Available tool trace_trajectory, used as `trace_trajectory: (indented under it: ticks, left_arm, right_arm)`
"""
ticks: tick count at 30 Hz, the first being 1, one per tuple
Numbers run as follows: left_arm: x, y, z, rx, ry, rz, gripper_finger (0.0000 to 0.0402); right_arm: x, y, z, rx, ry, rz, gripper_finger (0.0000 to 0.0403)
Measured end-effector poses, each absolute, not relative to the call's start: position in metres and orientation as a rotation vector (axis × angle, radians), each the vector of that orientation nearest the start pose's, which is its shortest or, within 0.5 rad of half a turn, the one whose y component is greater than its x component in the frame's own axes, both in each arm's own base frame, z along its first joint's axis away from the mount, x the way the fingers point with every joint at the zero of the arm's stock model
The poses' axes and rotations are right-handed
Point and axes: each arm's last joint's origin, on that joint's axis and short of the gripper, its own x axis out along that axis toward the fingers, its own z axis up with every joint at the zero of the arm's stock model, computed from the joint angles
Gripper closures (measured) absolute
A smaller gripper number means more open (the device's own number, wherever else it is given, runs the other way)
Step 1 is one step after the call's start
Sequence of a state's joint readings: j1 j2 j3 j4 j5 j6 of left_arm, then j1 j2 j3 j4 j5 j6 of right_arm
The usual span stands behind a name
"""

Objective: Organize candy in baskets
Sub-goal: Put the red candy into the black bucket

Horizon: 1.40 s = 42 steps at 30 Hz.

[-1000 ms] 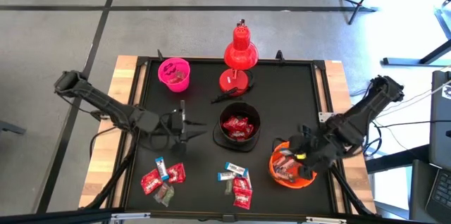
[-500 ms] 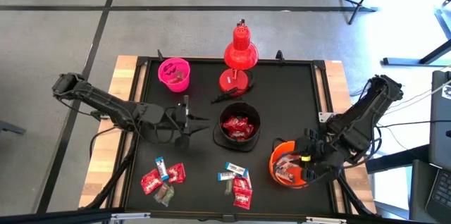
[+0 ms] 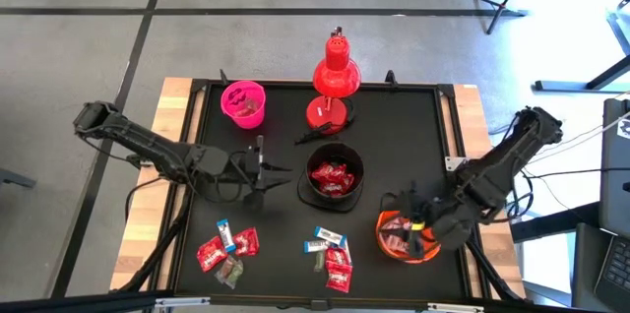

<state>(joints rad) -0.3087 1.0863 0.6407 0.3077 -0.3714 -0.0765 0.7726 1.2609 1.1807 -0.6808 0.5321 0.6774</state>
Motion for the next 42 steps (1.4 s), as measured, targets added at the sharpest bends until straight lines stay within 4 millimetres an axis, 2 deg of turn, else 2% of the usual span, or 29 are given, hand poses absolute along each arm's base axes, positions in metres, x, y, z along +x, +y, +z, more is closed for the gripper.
trace_trajectory:
  ticks: [5,11,16,21,25,32,37,42]
  left_arm:
    - [0.228,-0.069,0.273,-0.048,0.127,0.040,0.0288]
    - [0.225,-0.083,0.270,-0.047,0.146,-0.041,0.0288]
    - [0.224,-0.093,0.267,-0.038,0.156,-0.065,0.0288]
    - [0.232,-0.109,0.249,0.002,0.229,-0.108,0.0288]
    - [0.252,-0.133,0.240,0.038,0.289,-0.178,0.0288]
    - [0.304,-0.182,0.229,0.188,0.439,-0.342,0.0288]
    - [0.336,-0.198,0.216,0.272,0.524,-0.377,0.0288]
    - [0.363,-0.203,0.202,0.301,0.538,-0.450,0.0288]
  right_arm:
    - [0.231,0.172,0.324,0.101,0.598,0.150,0.0165]
    - [0.265,0.171,0.293,0.092,0.722,0.232,0.0165]
    - [0.280,0.173,0.269,0.039,0.805,0.245,0.0165]
    - [0.283,0.174,0.263,-0.016,0.812,0.252,0.0165]
    - [0.280,0.171,0.270,-0.046,0.777,0.219,0.0165]
    - [0.267,0.157,0.305,-0.111,0.743,0.063,0.0165]
    - [0.253,0.146,0.331,-0.097,0.723,-0.025,0.0165]
    - [0.238,0.136,0.344,-0.039,0.691,-0.065,0.0165]
